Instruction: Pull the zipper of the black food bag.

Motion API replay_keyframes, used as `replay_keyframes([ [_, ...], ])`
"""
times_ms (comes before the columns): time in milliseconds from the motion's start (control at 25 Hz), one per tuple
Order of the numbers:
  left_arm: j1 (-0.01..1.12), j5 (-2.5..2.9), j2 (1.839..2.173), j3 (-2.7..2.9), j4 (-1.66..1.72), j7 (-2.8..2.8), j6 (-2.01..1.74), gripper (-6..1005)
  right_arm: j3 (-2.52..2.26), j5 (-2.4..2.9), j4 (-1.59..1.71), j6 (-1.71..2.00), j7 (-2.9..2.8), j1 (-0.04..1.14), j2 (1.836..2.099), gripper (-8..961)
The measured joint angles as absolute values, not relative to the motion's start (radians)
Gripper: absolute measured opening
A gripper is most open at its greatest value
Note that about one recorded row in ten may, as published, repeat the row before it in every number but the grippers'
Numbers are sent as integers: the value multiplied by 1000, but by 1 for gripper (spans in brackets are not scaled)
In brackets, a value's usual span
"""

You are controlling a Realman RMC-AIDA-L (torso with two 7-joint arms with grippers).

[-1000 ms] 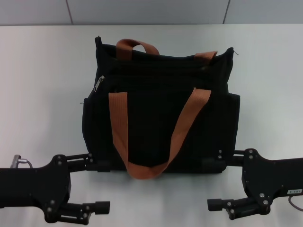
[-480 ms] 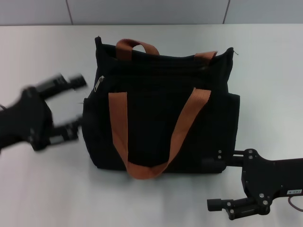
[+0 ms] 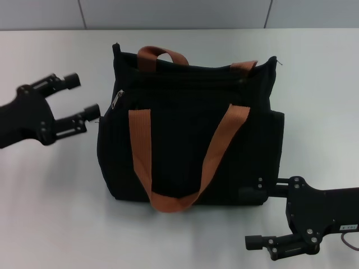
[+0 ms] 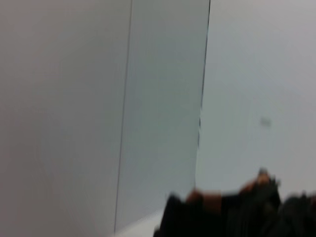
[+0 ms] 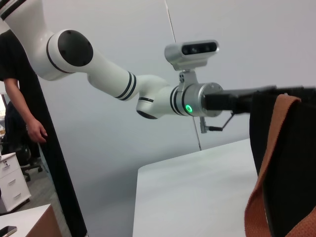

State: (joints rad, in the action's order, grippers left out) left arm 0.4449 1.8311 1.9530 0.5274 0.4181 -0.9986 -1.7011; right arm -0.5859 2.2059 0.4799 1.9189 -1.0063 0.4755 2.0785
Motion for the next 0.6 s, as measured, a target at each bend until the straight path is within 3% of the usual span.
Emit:
replay_keyframes([
  [360, 484, 1922, 1993, 545, 448, -986, -1606, 824, -586, 2203, 480, 1918, -1006, 475, 2080, 815],
  [600, 495, 1917, 1999, 550, 451, -967, -1575, 823, -588, 2203, 480, 1917, -1006, 475, 2080, 815],
])
